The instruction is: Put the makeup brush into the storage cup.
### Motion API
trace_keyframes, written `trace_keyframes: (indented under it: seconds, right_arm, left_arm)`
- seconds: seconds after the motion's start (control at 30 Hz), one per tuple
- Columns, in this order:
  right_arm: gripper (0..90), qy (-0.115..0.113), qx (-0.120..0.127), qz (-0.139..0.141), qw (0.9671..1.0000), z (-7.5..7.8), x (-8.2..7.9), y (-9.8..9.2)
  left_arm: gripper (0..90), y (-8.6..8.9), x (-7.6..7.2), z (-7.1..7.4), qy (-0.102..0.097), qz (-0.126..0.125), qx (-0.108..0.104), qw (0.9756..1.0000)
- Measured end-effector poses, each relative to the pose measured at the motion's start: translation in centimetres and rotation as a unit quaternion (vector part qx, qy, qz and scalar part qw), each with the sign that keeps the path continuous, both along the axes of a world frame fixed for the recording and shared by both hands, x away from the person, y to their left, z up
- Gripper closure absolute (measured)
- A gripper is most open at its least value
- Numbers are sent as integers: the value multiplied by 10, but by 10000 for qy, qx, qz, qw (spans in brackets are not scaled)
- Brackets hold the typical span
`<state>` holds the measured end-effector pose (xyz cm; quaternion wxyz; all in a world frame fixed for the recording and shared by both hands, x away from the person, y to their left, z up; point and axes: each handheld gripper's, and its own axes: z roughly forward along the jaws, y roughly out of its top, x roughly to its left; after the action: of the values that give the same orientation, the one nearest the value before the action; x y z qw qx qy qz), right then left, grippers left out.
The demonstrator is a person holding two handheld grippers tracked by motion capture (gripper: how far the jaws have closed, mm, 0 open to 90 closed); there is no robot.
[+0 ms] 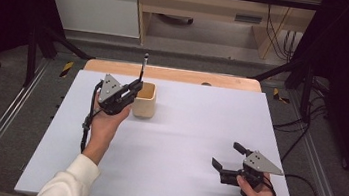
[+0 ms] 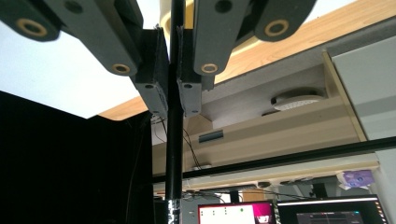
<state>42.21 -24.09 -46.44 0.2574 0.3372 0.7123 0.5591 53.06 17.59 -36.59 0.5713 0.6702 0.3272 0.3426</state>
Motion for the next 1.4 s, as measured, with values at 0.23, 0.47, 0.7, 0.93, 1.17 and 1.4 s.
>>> trace_keyframes:
  seconds: [0.23, 0.47, 0.7, 0.93, 1.17, 1.4]
  right_arm:
    - [43, 3, 16, -16, 10000, 0, 0, -1]
    - [44, 9, 15, -7, 10000, 0, 0, -1]
    - [45, 15, 28, -7, 10000, -1, 1, -2]
    - [45, 7, 36, -9, 10000, -1, 1, -2]
    - [45, 47, 17, 2, 10000, -1, 1, -1]
    - [45, 66, 8, 11, 10000, -2, 2, 0]
  left_arm:
    - [836, -6, 13, 4, -81, 275, -122, 9995]
    - [837, -8, 22, -2, -51, 459, -279, 9985]
    - [837, -9, 31, -11, 22, 520, -412, 9978]
    - [837, -10, 35, -16, 27, 521, -495, 9974]
    - [837, -8, 37, -27, 93, 606, -606, 9963]
    - [838, -8, 37, -35, 69, 613, -571, 9965]
